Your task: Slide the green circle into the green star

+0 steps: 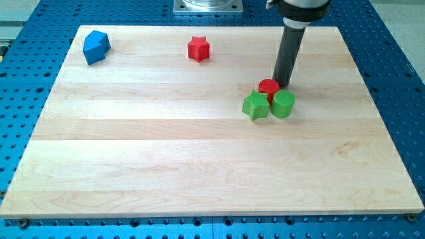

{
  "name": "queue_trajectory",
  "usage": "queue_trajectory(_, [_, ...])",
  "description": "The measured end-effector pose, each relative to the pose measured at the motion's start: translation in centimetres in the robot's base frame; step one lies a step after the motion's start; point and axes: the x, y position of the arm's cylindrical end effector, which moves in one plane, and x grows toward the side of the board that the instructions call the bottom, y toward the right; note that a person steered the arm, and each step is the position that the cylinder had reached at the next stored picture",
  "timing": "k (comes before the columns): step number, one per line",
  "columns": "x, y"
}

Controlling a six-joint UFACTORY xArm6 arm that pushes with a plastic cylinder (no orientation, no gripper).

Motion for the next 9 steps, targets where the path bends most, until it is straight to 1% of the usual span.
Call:
queue_trajectory(3, [0.9, -2.4])
queue_trajectory(5, [2.1, -6.6])
queue_trajectory(6, [2.1, -7.0])
queue_trajectory(7, [0.7, -3.4])
queue_trajectory(8, [1.5, 2.1])
queue_trajectory(9, [4.5, 5.0])
